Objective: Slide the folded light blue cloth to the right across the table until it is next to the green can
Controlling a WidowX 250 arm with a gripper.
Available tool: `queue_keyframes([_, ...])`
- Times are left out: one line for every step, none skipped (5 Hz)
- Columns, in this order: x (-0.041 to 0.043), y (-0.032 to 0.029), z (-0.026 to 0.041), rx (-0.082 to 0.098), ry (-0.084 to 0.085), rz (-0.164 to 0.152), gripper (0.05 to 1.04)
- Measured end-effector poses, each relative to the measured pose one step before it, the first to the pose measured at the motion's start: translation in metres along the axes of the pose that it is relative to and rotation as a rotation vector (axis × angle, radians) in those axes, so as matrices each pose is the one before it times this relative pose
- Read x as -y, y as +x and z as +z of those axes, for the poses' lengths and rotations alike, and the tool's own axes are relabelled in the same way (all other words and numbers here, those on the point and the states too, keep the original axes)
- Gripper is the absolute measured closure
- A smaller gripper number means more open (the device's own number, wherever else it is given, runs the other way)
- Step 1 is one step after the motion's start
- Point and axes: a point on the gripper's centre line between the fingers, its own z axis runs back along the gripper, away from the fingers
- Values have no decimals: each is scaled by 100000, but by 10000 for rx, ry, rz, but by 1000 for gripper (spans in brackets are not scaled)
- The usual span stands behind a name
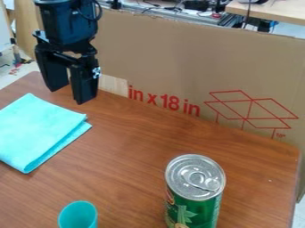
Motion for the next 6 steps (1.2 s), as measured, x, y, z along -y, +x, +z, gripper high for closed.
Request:
queue_keyframes([6,-128,-604,-234,-76,-11,83])
queue_keyframes([-2123,-860,-19,-66,215,-59,83])
queue_keyframes([-3868,-1471,-131,200,212,874,83])
queue_keyframes([-3139,-539,-1897,-314,465,197,83])
queue_keyframes([-2812,448,-2644,-524,137,158,83])
queue_keyframes([-2131,916,-1469,197,186,322,83])
